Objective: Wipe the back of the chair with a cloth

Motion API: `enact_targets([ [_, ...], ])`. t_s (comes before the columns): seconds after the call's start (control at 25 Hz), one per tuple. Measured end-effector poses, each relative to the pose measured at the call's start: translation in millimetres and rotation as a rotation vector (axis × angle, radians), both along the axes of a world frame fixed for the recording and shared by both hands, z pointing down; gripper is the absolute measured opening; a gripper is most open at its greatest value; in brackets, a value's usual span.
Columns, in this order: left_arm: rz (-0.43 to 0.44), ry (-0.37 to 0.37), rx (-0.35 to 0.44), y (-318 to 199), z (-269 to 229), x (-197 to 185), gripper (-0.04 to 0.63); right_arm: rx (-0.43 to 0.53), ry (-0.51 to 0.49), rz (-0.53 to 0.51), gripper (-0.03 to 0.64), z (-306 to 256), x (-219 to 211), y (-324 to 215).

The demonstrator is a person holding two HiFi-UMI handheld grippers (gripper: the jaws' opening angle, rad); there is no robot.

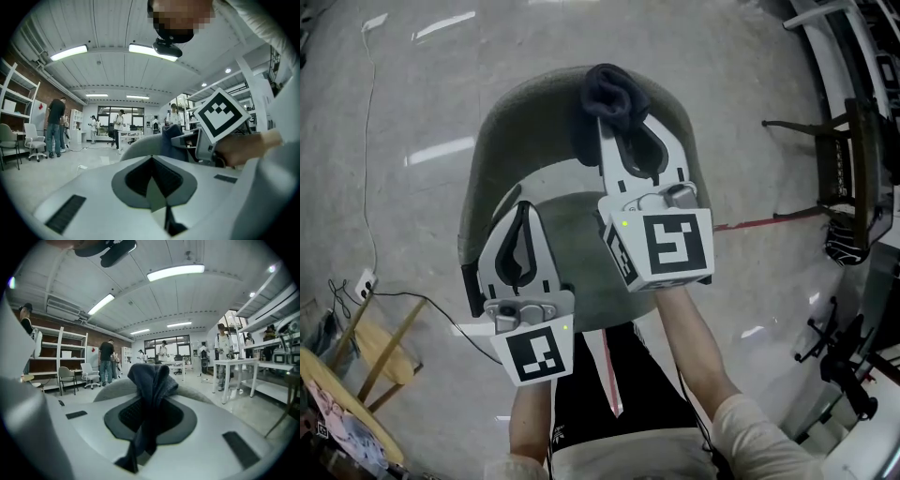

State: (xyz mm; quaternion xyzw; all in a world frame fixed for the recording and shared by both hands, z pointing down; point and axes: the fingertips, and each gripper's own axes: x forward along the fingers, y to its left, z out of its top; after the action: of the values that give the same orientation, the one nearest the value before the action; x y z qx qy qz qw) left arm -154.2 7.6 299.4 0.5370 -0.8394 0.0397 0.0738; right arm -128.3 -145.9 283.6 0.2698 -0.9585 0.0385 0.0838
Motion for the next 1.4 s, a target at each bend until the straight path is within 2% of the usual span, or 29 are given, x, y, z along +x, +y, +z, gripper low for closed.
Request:
enact_targets([
  [0.44, 0.097, -0.005, -0.002, -42, -2, 38, 0.014, 0.055, 0.035, 0.141, 0.061, -7, 70, -39],
  [0.8, 0.096, -0.002, 0.002, -39, 0, 41, 0.014, 0.075, 0.054, 0.189, 0.061, -6, 88, -44],
  [0.92, 0.080, -0.007, 0.009, -35, 0, 40, 0.014, 0.087, 0.040, 0.139, 0.061, -11, 85, -33],
  [1.04, 0.049, -0.027, 0.017, -25, 0, 34, 0.014, 0.075, -0.004, 0.039, 0.061, -19, 71, -5],
  [1.2, -0.018, -0.024, 0.006, -4, 7, 22, 0.014, 0.025, -0.057, -0.093, 0.061, -20, 40, 39],
  [1.4, -0.102, -0.031, -0.012, 30, 19, -2, 0.014, -0.042, -0.073, -0.282, 0.061, 1, -8, 97],
])
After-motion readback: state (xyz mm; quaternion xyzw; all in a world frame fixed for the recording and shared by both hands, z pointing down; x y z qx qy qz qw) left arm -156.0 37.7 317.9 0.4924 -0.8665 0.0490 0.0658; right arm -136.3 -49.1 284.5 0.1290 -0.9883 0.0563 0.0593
